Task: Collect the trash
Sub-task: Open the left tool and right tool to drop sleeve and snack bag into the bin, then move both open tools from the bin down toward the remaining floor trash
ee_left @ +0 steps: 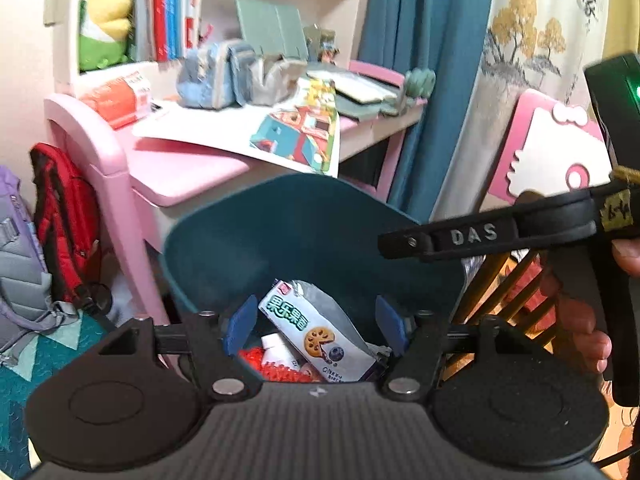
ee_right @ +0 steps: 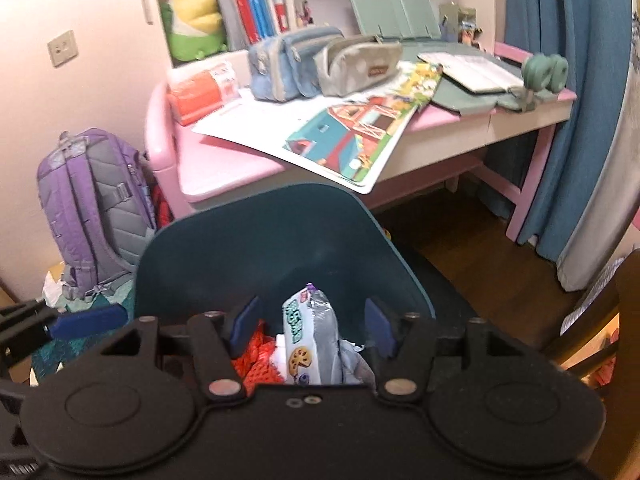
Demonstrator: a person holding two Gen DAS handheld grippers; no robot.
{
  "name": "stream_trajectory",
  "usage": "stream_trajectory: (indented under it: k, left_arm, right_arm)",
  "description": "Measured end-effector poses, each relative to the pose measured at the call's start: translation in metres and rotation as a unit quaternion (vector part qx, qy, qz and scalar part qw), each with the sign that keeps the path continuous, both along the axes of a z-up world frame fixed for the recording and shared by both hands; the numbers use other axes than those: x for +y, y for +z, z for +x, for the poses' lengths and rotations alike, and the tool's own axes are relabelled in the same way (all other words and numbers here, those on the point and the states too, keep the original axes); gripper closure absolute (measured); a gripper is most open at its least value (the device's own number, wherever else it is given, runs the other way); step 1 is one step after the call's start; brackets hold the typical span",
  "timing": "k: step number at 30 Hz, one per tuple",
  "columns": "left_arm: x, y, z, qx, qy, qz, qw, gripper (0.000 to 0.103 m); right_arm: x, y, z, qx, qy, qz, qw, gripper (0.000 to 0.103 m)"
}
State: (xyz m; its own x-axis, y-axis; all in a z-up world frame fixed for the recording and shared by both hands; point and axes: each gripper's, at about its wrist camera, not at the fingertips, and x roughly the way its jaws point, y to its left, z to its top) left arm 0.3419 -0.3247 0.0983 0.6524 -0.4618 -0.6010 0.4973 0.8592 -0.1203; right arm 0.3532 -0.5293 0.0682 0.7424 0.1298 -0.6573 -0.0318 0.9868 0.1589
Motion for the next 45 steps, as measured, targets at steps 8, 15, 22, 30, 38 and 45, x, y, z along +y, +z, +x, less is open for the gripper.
stream_trajectory:
  k: [8, 15, 22, 30, 38, 45]
  left_arm:
    - [0.047, 0.022, -0.033, -0.016, 0.026, -0.016, 0.9994, 0.035]
    - [0.101, 0.034, -0.066, -0.024, 0.056, -0.025, 0.9978, 0.028]
    - [0.162, 0.036, -0.099, -0.040, 0.088, -0.025, 0.9950, 0.022]
    - [0.243, 0.007, -0.119, -0.026, 0.137, -0.025, 0.9899, 0.020]
    - [0.340, -0.059, -0.120, 0.010, 0.207, -0.014, 0.9782, 0.009]
    - [0.415, -0.136, -0.114, 0.052, 0.263, -0.012, 0.9634, 0.002]
  right_arm:
    - [0.036, 0.022, -0.040, -0.031, 0.043, -0.006, 0.999, 0.045]
    - [0.090, 0.027, -0.071, -0.046, 0.106, -0.011, 0.993, 0.045]
    - [0.157, 0.015, -0.093, -0.049, 0.177, -0.011, 0.983, 0.044]
    - [0.246, -0.031, -0.089, -0.022, 0.252, -0.015, 0.967, 0.043]
    - [0.327, -0.101, -0.071, 0.013, 0.300, -0.011, 0.954, 0.042]
    - [0.399, -0.182, -0.062, 0.038, 0.340, -0.047, 0.938, 0.042]
